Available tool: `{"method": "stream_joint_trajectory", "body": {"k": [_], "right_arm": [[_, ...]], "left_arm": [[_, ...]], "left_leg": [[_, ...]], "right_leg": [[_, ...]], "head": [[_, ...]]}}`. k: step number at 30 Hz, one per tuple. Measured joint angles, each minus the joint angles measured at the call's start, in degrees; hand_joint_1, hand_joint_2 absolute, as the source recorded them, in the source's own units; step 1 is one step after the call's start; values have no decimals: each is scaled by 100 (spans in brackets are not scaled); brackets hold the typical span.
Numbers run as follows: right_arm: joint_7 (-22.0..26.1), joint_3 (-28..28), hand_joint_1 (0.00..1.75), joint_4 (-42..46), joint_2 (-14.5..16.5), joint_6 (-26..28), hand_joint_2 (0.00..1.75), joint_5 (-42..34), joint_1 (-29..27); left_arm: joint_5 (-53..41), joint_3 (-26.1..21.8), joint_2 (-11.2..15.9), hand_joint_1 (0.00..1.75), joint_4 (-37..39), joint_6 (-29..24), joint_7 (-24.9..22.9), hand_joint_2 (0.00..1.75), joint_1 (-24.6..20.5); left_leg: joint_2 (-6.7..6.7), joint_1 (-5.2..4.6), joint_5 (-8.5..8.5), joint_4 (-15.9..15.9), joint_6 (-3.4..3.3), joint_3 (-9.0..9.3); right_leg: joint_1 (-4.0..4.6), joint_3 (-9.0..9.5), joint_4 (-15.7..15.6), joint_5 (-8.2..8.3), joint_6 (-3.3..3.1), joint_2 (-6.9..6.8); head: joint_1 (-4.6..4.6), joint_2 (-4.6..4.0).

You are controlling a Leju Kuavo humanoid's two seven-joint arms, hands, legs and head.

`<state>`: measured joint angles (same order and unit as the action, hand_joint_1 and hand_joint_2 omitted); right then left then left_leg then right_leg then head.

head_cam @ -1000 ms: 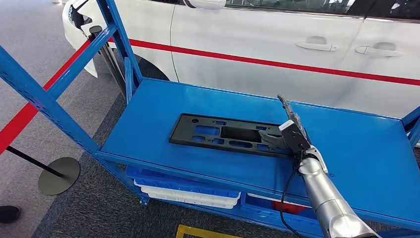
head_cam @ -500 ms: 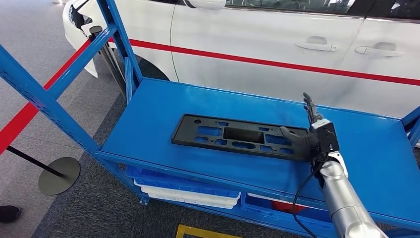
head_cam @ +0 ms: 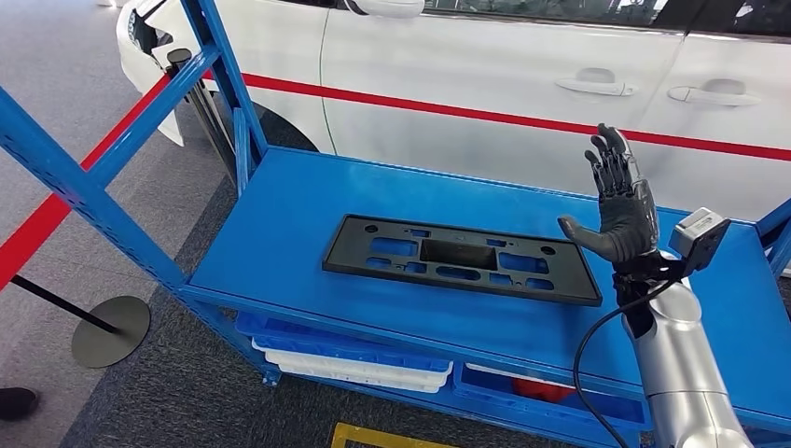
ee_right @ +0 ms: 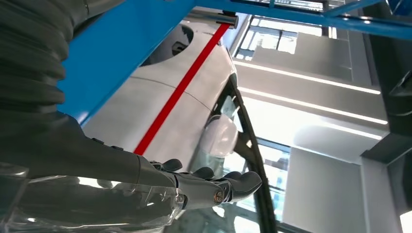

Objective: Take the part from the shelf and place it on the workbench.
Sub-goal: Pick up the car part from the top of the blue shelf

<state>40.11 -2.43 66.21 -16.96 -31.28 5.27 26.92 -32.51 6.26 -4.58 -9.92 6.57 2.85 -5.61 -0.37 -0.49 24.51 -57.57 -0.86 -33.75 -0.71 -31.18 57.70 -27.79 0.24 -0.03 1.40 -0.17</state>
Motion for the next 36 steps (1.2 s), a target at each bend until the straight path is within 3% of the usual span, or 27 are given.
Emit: {"method": "stream_joint_trajectory", "body": {"k": [5, 14, 18, 25, 29, 36], "right_arm": [[0, -744, 0, 618, -116, 717, 175, 828, -67], [-1, -1496, 0, 1000, -247, 958, 175, 1085, -114], [-2, -2166, 0, 1100, -318, 1309, 175, 1953, -104], [-60, -3116, 0, 1228, 4, 1468, 175, 3141, -100], [-113, -3579, 0, 1042, 287, 1380, 0, 3261, -30], [-36, -4109, 0, 184, 741, 1479, 0, 3034, 227]], "left_arm": [[-44, -79, 7, 0, 0, 5, -14, 0, -32], [-65, -130, 17, 0, 0, 20, -23, 0, -45], [-165, -156, 19, 0, 0, 60, -58, 0, -51], [-295, -158, 17, 0, 0, 66, -69, 0, -89], [-310, -175, 17, 0, 0, 67, -92, 0, -107], [-348, -252, 17, 0, 0, 64, -99, 0, -99]], "left_leg": [[4, 1, 0, 1, 0, 2], [2, 1, -4, 1, -5, -1], [2, 0, -4, 0, -5, -3], [0, 4, -5, 2, -5, -3], [2, 5, -5, 3, -4, -3], [0, 7, -7, 3, -4, -3]], "right_leg": [[1, -1, 0, 0, 0, 5], [-1, 0, 0, 1, 1, -1], [-1, 0, 0, 1, 1, 3], [6, -1, 1, 1, 1, -2], [8, -1, 1, 1, 0, 1], [6, 0, 1, 1, 1, -4]], "head": [[0, 0], [0, 0], [0, 0], [0, 0], [0, 0], [0, 0]]}}
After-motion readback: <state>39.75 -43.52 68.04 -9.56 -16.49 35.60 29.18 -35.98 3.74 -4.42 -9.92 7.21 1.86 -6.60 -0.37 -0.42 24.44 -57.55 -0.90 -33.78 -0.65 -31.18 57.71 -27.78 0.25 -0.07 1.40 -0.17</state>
